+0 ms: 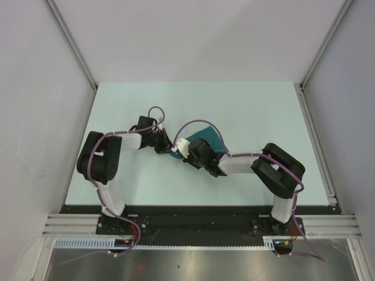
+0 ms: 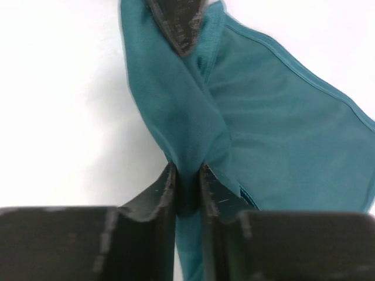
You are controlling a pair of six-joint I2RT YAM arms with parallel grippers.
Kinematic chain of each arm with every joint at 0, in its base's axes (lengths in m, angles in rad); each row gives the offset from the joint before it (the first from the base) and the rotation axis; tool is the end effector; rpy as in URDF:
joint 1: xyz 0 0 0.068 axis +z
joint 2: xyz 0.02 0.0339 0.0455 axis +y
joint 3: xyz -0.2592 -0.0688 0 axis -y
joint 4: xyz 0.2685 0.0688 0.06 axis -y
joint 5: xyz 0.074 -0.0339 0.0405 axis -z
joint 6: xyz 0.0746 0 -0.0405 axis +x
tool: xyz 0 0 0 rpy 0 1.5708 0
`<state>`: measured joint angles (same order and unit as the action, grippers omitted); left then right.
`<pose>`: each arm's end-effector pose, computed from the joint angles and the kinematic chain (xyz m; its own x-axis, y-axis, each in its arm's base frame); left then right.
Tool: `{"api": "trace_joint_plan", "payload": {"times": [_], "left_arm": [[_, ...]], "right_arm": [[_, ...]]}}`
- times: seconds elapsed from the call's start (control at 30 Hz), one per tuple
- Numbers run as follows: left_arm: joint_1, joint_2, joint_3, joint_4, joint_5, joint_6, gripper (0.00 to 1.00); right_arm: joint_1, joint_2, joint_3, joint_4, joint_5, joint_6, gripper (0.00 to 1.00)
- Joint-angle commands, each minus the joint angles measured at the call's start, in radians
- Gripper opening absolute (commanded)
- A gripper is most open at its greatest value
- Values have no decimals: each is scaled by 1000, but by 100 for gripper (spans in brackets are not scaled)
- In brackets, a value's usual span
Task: Fold the napkin, place the utensils inside, and roll it up
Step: Roll the napkin with the utensil
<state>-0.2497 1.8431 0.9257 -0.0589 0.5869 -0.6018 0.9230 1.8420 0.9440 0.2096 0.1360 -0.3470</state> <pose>0.3549 -0.1331 0.0737 -0.9483 -0.2446 -0.2020 -0.0371 0.7178 -0.6953 0.2602 0.3271 0.0967 -0.1133 -0.7081 -0.6969 -0.8139 0.4685 -0.3436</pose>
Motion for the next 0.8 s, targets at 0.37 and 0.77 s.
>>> {"api": "trace_joint_plan", "payload": {"times": [0.37,0.77], "left_arm": [[113,-208,-48,56,-96,19,76],[10,-398,-294,344,-93,111,76]], "right_arm": [[-193,115,257,-588,-757,95,0],[-340,307,424,-706,-1163,255,0]]}}
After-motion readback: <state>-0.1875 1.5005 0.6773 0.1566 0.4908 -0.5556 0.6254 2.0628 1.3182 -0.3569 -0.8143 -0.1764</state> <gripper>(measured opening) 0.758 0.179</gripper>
